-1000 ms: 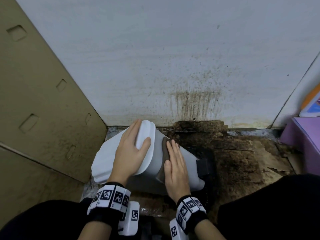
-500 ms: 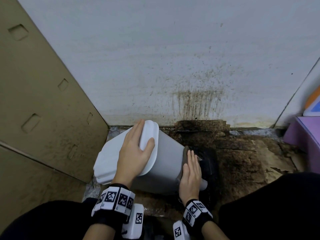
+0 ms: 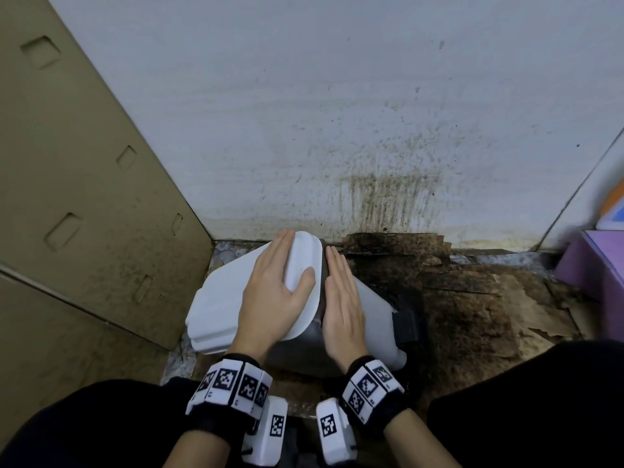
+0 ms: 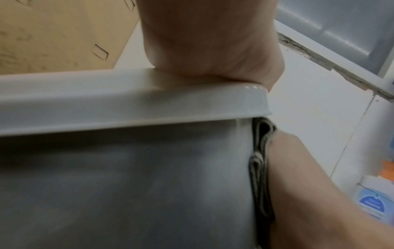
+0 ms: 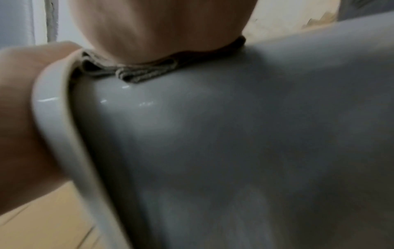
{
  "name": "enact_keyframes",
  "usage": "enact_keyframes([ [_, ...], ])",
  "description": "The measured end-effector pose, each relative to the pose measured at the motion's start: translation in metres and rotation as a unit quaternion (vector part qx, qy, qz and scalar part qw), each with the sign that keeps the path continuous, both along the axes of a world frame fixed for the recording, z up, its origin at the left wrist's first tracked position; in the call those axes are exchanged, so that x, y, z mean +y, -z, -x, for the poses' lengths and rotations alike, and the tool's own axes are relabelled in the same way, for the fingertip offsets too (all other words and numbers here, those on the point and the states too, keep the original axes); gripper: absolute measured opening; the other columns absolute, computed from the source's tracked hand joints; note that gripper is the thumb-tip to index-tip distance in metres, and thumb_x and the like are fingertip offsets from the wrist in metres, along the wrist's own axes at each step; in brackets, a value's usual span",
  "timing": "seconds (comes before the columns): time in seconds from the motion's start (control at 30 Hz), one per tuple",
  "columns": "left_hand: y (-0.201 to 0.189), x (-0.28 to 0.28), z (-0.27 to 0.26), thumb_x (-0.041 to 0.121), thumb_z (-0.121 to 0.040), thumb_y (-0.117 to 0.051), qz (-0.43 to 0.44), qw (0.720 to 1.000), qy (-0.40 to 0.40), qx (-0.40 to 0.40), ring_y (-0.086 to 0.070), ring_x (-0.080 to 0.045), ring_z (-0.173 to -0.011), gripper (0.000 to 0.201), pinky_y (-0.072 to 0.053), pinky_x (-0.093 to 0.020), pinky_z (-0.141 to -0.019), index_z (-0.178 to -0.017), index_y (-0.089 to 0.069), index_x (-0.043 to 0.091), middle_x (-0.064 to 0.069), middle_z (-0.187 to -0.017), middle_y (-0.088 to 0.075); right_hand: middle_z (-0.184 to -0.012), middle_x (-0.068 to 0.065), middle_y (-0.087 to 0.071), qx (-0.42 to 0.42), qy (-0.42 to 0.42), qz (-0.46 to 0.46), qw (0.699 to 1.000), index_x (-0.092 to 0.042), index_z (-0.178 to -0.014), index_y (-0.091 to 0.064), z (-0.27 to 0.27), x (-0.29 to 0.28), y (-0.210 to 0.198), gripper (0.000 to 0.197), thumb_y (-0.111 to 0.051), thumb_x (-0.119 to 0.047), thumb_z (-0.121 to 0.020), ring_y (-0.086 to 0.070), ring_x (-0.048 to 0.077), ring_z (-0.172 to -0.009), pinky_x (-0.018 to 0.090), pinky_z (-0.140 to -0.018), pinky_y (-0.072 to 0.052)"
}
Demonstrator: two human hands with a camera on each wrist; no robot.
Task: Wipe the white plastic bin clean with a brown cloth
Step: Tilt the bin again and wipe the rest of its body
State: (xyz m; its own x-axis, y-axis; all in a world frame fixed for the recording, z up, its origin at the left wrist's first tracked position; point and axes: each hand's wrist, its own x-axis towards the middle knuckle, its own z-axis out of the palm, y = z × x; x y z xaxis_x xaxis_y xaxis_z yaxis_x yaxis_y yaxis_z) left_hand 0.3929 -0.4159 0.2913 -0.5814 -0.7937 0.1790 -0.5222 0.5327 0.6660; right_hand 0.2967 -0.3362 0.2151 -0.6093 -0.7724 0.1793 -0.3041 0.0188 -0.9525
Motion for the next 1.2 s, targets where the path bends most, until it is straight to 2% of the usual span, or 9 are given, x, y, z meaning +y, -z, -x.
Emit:
enact_keyframes([
  [0.1, -0.001, -0.001, 0.000, 0.049, -0.093, -0.050, -0.001, 1.000, 0.002, 0.003, -0.028, -0.003, -0.150, 0.069, -0.025, -0.024, -0.116, -0.158, -0.032, 0.032, 0.018, -0.162, -0.034, -0.165, -0.021, -0.018, 0.002, -0.029, -0.017, 0.999, -0.033, -0.158, -0.022, 0.018, 0.008, 0.014, 0.051, -0.020, -0.036, -0.107, -0.007, -0.006, -0.152, 0.016, -0.123, -0.004],
  [0.2, -0.003, -0.003, -0.006, 0.048, -0.093, -0.053, -0.010, 1.000, -0.003, 0.023, -0.030, -0.001, -0.148, 0.067, -0.026, -0.025, -0.116, -0.156, -0.035, 0.035, 0.021, -0.160, -0.036, -0.164, -0.018, -0.022, -0.013, -0.014, -0.074, 0.997, -0.039, -0.154, -0.022, 0.042, 0.017, 0.049, 0.050, -0.019, -0.043, -0.105, -0.012, -0.001, -0.153, 0.025, -0.126, -0.009],
  [0.27, -0.004, -0.005, -0.011, 0.048, -0.093, -0.054, -0.018, 0.999, -0.004, 0.031, -0.031, 0.000, -0.148, 0.066, -0.026, -0.026, -0.117, -0.156, -0.036, 0.036, 0.023, -0.159, -0.036, -0.165, -0.008, -0.026, -0.013, 0.009, -0.132, 0.991, -0.036, -0.153, -0.023, 0.056, 0.028, 0.073, 0.045, -0.022, -0.036, -0.108, -0.016, 0.008, -0.153, 0.028, -0.126, -0.009],
  [0.37, -0.004, -0.006, -0.016, 0.048, -0.093, -0.054, -0.021, 0.999, -0.003, 0.035, -0.030, 0.001, -0.148, 0.066, -0.026, -0.027, -0.119, -0.156, -0.036, 0.035, 0.023, -0.160, -0.035, -0.165, -0.004, -0.025, -0.028, 0.027, -0.187, 0.982, -0.025, -0.156, -0.028, 0.062, 0.039, 0.087, 0.046, -0.026, -0.025, -0.110, -0.015, 0.009, -0.152, 0.020, -0.120, -0.004],
  [0.53, -0.003, -0.005, -0.016, 0.044, -0.098, -0.056, -0.015, 1.000, -0.008, 0.026, -0.028, -0.001, -0.150, 0.064, -0.026, -0.029, -0.119, -0.157, -0.034, 0.034, 0.021, -0.162, -0.034, -0.160, -0.001, -0.035, -0.046, 0.064, -0.179, 0.981, -0.021, -0.152, -0.037, 0.059, 0.028, 0.079, 0.054, -0.023, -0.033, -0.101, -0.025, 0.015, -0.150, 0.036, -0.125, -0.014],
  [0.67, -0.002, -0.001, -0.013, 0.036, -0.101, -0.058, -0.002, 1.000, -0.004, 0.013, -0.027, -0.001, -0.150, 0.063, -0.026, -0.028, -0.119, -0.159, -0.032, 0.033, 0.020, -0.163, -0.032, -0.158, -0.003, -0.036, -0.065, 0.073, -0.138, 0.985, -0.023, -0.151, -0.038, 0.043, 0.019, 0.054, 0.063, -0.023, -0.035, -0.091, -0.027, 0.016, -0.149, 0.041, -0.124, -0.018],
  [0.9, -0.001, 0.001, -0.010, 0.047, -0.095, -0.050, -0.004, 1.000, 0.003, 0.008, -0.026, -0.002, -0.150, 0.069, -0.025, -0.025, -0.118, -0.159, -0.030, 0.032, 0.019, -0.164, -0.031, -0.162, -0.017, -0.023, -0.066, 0.046, -0.079, 0.994, -0.033, -0.156, -0.027, -0.001, -0.002, -0.002, 0.061, -0.022, -0.040, -0.096, -0.012, 0.001, -0.152, 0.030, -0.126, -0.009],
  [1.07, -0.001, 0.000, -0.009, 0.045, -0.100, -0.039, -0.014, 1.000, 0.017, 0.018, -0.025, 0.004, -0.149, 0.062, -0.020, -0.020, -0.119, -0.159, -0.032, 0.029, 0.020, -0.162, -0.031, -0.163, -0.022, -0.023, -0.047, 0.042, -0.066, 0.996, -0.038, -0.155, -0.028, 0.000, 0.006, 0.003, 0.058, -0.024, -0.053, -0.100, -0.009, -0.002, -0.152, 0.027, -0.124, -0.009],
  [1.2, -0.002, -0.006, -0.009, 0.030, -0.106, -0.033, -0.065, 0.996, 0.029, 0.049, -0.021, 0.022, -0.140, 0.050, -0.012, -0.001, -0.112, -0.155, -0.032, 0.035, 0.028, -0.157, -0.027, -0.157, -0.025, -0.030, -0.093, 0.024, -0.040, 0.995, -0.037, -0.152, -0.037, 0.011, 0.008, 0.001, 0.043, -0.031, -0.035, -0.110, -0.015, -0.003, -0.151, 0.029, -0.126, -0.015],
])
